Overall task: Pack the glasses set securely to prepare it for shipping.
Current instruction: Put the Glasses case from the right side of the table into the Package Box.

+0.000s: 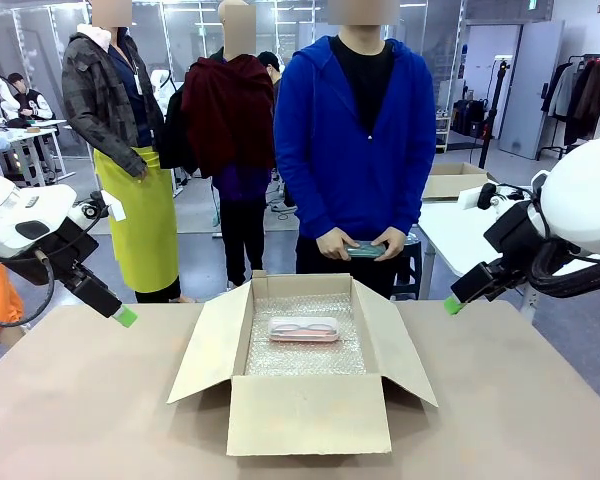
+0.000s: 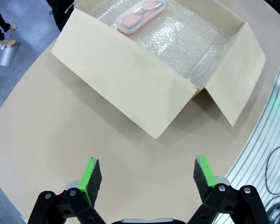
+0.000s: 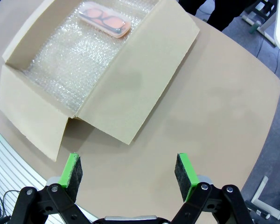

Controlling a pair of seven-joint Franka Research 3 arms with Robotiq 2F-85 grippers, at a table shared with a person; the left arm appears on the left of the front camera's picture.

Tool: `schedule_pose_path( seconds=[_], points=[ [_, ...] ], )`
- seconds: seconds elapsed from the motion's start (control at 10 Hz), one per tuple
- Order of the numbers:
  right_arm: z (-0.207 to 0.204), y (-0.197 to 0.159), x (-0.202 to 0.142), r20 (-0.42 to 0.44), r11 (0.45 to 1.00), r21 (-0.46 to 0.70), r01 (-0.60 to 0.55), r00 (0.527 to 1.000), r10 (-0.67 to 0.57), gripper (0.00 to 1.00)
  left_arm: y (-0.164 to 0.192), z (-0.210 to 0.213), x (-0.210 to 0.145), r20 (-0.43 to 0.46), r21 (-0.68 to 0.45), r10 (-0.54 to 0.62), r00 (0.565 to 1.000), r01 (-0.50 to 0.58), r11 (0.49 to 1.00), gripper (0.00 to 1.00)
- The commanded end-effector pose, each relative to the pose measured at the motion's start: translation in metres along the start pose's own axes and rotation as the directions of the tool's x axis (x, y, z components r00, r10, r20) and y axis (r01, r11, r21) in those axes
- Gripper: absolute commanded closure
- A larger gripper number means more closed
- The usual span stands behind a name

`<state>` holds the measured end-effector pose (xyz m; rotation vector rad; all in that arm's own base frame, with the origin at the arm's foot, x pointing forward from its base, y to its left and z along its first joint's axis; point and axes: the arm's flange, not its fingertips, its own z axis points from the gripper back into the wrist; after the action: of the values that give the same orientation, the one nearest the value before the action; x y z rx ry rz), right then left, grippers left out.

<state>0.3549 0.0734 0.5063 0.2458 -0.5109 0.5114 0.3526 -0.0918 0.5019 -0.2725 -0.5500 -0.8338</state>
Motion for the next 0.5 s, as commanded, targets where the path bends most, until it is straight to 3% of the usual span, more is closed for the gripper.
schedule_pose_path(
  seconds=[0.0, 0.4],
  points=[
    [-0.0012, -0.0017, 0.0009, 0.012, 1.000, -0.004, -0.014, 1.000, 0.014, 0.00, 0.0009, 0.0014, -0.0013, 0.009, -0.011, -0.003, 1.000, 0.003, 1.000, 0.00],
    [-0.0012, -0.0017, 0.0009, 0.012, 1.000, -0.004, -0.014, 1.000, 0.014, 0.00, 0.0009, 0.0014, -0.0013, 0.009, -0.011, -0.003, 1.000, 0.003, 1.000, 0.00]
  ],
)
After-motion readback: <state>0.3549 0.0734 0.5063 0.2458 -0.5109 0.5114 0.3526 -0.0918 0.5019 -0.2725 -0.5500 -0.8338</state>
